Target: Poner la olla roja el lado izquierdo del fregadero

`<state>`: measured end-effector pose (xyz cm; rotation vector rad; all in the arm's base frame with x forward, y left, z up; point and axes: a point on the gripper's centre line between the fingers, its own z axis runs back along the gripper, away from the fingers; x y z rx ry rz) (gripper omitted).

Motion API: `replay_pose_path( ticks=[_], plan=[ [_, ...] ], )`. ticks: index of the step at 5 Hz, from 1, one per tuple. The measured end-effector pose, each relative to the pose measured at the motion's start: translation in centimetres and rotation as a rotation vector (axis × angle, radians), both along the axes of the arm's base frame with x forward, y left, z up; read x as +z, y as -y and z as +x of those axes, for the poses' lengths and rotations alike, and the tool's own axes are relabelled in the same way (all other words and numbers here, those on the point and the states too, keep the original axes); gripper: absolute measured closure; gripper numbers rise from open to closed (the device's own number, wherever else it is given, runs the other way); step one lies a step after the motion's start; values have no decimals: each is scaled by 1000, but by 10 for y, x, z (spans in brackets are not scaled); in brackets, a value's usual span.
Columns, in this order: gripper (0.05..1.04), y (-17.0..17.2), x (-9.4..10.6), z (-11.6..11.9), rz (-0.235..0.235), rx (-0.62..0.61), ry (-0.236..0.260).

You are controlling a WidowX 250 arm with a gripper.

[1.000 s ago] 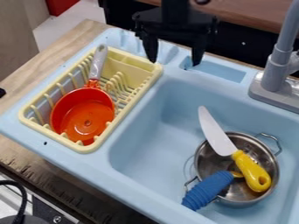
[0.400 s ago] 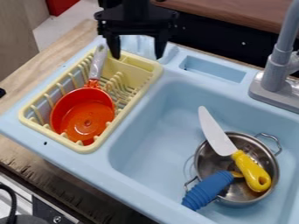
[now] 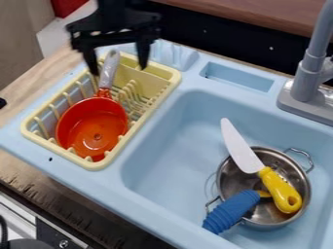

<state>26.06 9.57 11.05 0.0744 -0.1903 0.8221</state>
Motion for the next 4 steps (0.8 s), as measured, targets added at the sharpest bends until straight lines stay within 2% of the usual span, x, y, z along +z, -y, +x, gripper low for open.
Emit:
replay_pose_path(
  ticks=[1,2,3,4],
  plan=[
    [86,-8,-7,-14,-17,107,1],
    [86,-4,-12,-17,-55,183,0],
    [86,0,-24,-19,-71,266,35],
    [86,3,-31,-15,-56,355,60]
  ],
)
